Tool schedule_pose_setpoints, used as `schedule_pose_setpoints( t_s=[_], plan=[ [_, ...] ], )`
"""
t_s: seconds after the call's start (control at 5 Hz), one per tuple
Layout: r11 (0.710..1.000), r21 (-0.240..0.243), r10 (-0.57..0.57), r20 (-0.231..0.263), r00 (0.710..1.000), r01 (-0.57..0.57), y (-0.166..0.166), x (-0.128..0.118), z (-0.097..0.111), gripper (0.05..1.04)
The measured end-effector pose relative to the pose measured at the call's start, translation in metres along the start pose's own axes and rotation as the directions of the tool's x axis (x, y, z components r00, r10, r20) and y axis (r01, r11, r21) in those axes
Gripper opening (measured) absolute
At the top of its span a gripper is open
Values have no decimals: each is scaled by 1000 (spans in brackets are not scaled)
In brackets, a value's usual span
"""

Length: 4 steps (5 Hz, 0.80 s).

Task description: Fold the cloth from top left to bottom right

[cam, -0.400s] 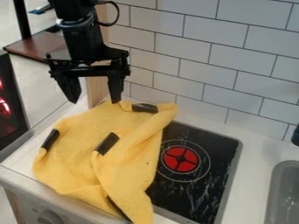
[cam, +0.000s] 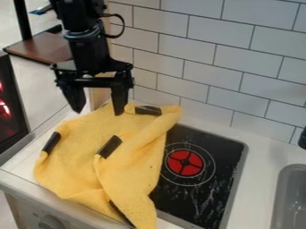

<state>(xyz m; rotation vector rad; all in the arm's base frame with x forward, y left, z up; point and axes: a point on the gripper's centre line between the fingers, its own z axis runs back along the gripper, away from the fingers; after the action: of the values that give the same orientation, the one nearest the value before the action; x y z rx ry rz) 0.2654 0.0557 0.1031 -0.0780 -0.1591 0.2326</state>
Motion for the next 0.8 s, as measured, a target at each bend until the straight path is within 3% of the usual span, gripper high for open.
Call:
schedule_pose_setpoints(
  t_s=[0.2,0.4,0.6,0.8],
  plan=[
    [994,-1,-106,-32,994,106,12,15,-9,999],
    [961,-4,-278,-45,960,278,17,35,-12,999],
    [878,-47,-477,-39,878,476,14,49,-23,999],
    [800,-48,-599,-8,800,598,13,59,-28,999]
  ],
)
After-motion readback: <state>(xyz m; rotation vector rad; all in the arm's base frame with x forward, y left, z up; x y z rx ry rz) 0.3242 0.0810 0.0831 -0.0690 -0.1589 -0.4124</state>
